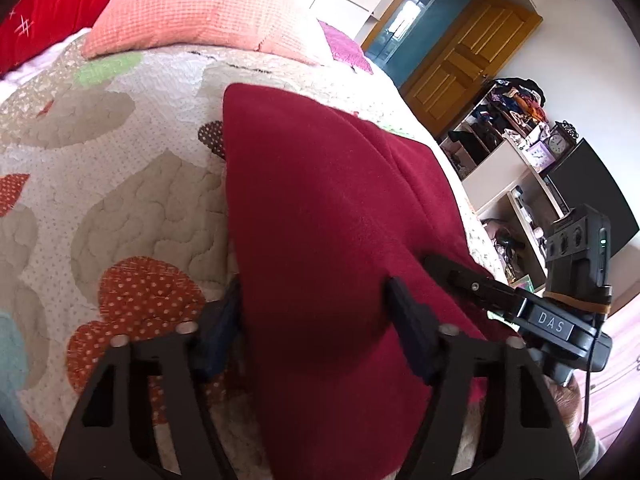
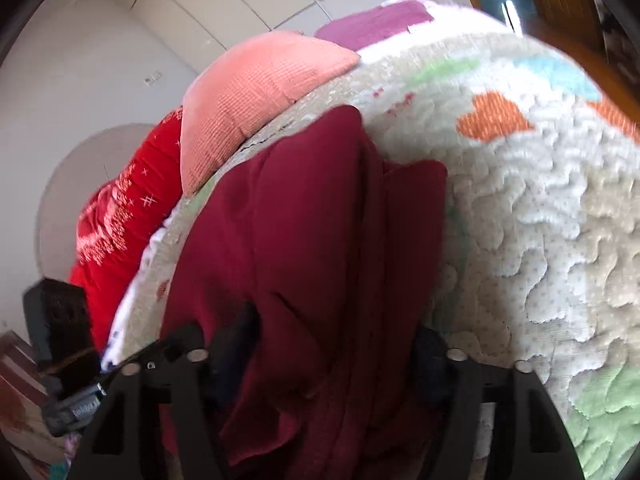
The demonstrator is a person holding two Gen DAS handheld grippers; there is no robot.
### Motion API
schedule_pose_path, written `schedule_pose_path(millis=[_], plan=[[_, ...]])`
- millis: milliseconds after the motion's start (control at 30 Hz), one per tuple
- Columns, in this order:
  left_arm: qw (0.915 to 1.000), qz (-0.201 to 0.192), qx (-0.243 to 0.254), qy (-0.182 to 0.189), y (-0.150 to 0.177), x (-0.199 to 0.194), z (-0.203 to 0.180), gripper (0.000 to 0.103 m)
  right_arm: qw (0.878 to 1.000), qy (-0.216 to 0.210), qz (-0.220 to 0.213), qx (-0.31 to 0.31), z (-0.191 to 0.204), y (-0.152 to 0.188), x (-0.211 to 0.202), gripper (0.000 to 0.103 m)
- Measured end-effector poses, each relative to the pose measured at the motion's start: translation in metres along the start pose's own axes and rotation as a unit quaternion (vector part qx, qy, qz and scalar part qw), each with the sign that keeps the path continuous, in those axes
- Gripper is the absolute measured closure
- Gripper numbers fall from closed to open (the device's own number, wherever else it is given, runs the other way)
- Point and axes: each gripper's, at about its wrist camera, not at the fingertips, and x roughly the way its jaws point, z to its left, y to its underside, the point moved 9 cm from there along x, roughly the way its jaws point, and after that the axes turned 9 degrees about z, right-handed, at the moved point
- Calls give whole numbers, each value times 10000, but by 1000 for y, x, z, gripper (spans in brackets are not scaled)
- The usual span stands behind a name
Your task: Fold small clothes
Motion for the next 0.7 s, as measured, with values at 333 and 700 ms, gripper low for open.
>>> schedule_pose_path(millis=[333, 700], plan=[[9995, 60, 286, -74, 75, -92, 9, 48, 9976, -208, 244, -608, 76, 63, -45, 57], [9933, -1, 642, -961, 135, -122, 19, 43, 9974, 168, 360, -606, 88, 142, -70, 47]])
